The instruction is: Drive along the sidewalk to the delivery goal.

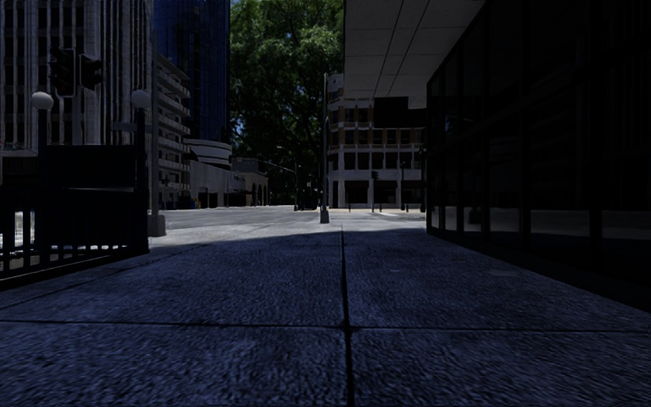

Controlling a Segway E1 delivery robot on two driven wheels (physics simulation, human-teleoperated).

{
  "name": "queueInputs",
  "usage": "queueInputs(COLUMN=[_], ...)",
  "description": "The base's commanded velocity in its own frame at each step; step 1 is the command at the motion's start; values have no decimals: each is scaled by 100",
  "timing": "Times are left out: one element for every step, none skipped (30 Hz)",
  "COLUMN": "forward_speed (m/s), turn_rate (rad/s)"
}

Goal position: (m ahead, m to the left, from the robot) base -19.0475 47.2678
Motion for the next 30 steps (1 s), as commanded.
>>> queueInputs(forward_speed=[200, 200, 200, 200, 200, 200, 200, 200, 200, 200, 200, 200, 200, 200, 200, 200, 200, 200, 200, 200, 200, 200, 200, 200, 200, 200, 190, 176, 168, 168], turn_rate=[0, 0, 0, 0, 0, 0, 0, 0, 0, 0, 0, 0, 0, 0, 0, 0, 0, 0, 0, 0, 0, 0, 0, 7, 14, 14, 17, 21, 27, 27])
